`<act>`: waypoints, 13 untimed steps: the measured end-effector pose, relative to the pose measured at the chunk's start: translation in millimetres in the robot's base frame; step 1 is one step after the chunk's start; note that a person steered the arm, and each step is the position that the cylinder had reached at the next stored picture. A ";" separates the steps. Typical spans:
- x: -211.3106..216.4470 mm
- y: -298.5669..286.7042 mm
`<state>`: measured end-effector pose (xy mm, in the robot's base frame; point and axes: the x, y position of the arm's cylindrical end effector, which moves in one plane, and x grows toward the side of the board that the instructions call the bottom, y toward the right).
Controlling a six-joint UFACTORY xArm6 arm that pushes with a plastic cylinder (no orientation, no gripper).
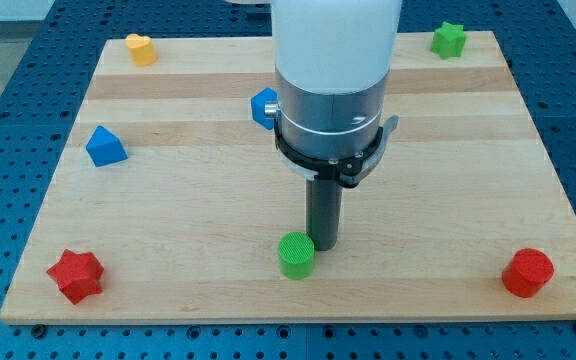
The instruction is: Move the green circle towards bottom center of the board
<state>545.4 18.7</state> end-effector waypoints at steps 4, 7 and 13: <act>-10.2 -15.9; -18.4 -48.2; 14.8 -64.3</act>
